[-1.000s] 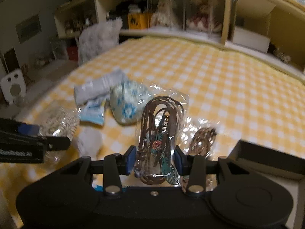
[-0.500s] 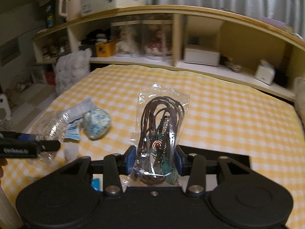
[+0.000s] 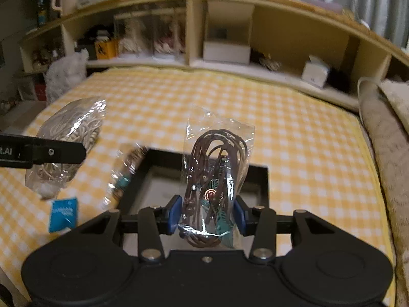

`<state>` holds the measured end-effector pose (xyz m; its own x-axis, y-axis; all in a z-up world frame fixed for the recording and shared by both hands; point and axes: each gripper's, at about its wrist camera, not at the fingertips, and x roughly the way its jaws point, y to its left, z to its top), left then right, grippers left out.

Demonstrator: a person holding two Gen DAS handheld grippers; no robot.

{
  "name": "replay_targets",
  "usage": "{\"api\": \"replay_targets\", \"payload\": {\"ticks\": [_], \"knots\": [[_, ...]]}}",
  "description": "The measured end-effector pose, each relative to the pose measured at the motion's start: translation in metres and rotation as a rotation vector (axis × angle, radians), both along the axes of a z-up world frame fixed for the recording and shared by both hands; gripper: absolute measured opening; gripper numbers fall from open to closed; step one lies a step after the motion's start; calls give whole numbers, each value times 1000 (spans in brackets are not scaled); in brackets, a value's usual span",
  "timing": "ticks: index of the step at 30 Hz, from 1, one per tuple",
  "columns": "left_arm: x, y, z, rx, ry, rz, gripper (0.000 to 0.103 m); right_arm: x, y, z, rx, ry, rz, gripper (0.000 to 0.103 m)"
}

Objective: Organize soft objects
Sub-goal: 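Carry both bags over the black box and open the right gripper to drop the dark cord bag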

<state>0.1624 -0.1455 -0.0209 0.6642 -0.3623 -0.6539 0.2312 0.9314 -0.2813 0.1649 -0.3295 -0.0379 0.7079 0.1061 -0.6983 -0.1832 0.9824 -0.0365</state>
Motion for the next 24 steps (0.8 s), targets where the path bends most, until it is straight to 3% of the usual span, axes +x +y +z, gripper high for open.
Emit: {"api": "replay_targets", "payload": {"ticks": [14, 18, 24], "knots": [[23, -37, -39, -4, 116, -27, 65, 20, -17, -49, -30, 137, -5, 45], [28, -39, -43, 1, 130, -25, 65, 23, -18, -54, -38, 156, -24, 58], [28, -40, -49, 13, 145, -22, 65, 16, -24, -41, 2, 126, -29, 62]]}}
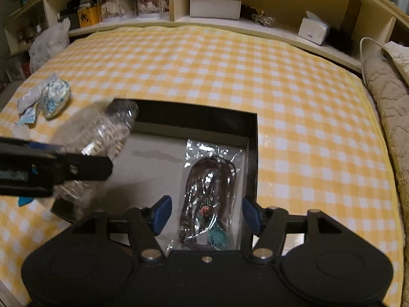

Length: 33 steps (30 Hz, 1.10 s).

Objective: Organize soft objects
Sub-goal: 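Carry both bags over the black box and open the right gripper to drop the dark cord bag, then lower the beige cord bag into the black box and open the left gripper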

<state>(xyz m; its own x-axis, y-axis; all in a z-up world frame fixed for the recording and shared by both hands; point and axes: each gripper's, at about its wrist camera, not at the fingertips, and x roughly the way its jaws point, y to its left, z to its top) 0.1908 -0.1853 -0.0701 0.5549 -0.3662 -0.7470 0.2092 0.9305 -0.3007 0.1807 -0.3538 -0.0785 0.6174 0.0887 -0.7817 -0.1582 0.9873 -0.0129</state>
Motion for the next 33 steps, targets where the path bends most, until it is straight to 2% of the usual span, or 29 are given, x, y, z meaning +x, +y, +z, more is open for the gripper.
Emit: {"api": "replay_targets", "payload": {"ticks": [8, 10, 15, 25, 33], "knots": [[-3, -3, -4, 15, 2, 18, 67, -6, -21, 18, 114, -50, -109, 62], [-4, -4, -5, 19, -8, 14, 75, -7, -22, 19, 122, -52, -114, 62], [-8, -6, -3, 51, -24, 2, 83, -12, -20, 19, 121, -49, -101, 62], [-13, 3, 6, 57, -36, -13, 84, -14, -22, 21, 140, -47, -125, 62], [-22, 17, 30, 62, -100, -20, 87, -24, -22, 32, 157, -86, -136, 62]]}}
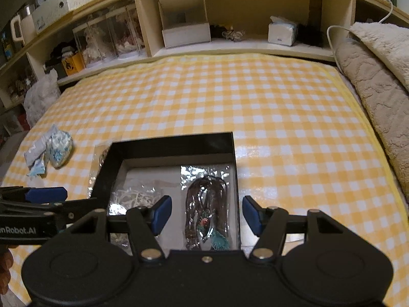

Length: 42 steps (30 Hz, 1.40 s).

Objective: Organize soft objects
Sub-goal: 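Lower the beige cord bag into the black box and open the left gripper, then lift both grippers away from the black box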

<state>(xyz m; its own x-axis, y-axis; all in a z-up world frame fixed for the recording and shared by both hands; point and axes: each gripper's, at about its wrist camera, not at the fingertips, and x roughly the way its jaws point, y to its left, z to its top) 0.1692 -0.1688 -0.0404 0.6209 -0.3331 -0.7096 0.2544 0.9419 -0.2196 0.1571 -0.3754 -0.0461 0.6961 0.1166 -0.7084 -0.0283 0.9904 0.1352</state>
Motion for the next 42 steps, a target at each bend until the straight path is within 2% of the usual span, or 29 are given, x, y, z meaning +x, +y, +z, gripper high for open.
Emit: {"api": "replay_targets", "payload": {"ticks": [8, 20, 28, 31, 42], "knots": [[-13, 18, 24, 19, -74, -1, 94, -14, 12, 20, 20, -74, 14, 63], [-28, 44, 60, 59, -221, 20, 103, -37, 27, 59, 32, -268, 1, 81], [-27, 76, 67, 81, -249, 70, 103, -37, 38, 62, -6, -317, -1, 99], [-25, 91, 68, 97, -258, 88, 103, -35, 45, 62, -8, -332, 1, 103], [-13, 154, 70, 150, -284, 179, 103, -19, 78, 60, -1, -347, 20, 103]]}}
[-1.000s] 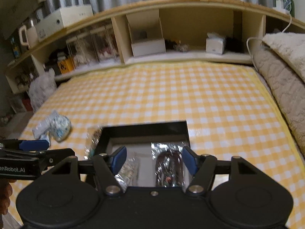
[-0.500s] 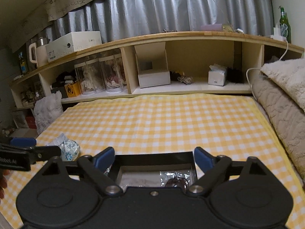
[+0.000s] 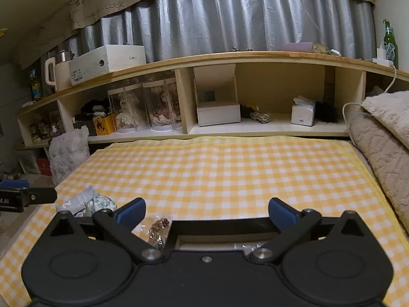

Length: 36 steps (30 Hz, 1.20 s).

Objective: Organize soft objects
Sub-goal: 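Lift both grippers away from the black box, then grasp the white cotton puff with the left gripper while the right gripper grasps the light brown cord bag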

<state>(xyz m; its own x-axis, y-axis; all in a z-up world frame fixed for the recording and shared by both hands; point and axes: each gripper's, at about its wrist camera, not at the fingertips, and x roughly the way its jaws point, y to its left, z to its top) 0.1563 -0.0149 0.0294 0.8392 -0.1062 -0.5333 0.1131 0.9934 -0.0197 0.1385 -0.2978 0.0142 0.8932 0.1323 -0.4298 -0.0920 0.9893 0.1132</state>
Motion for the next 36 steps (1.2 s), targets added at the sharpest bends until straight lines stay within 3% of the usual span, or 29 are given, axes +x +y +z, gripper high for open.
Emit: {"api": "replay_targets", "payload": {"ticks": [10, 17, 20, 22, 26, 28, 36], "knots": [[33, 57, -24, -40, 37, 54, 103, 30, 37, -10, -29, 19, 14, 103], [55, 82, -50, -110, 118, 87, 97, 62, 65, -26, -67, 55, 37, 103], [58, 81, -67, -158, 211, 77, 94, 75, 79, -36, -98, 82, 77, 102], [58, 78, -79, -171, 269, 66, 90, 85, 87, -43, -111, 104, 107, 94], [57, 68, -104, -197, 384, 78, 89, 105, 105, -61, -139, 156, 148, 86], [56, 63, -116, -203, 427, 76, 82, 112, 114, -71, -158, 183, 168, 83], [59, 47, -148, -173, 508, 105, 67, 132, 142, -108, -284, 278, 257, 72]]}}
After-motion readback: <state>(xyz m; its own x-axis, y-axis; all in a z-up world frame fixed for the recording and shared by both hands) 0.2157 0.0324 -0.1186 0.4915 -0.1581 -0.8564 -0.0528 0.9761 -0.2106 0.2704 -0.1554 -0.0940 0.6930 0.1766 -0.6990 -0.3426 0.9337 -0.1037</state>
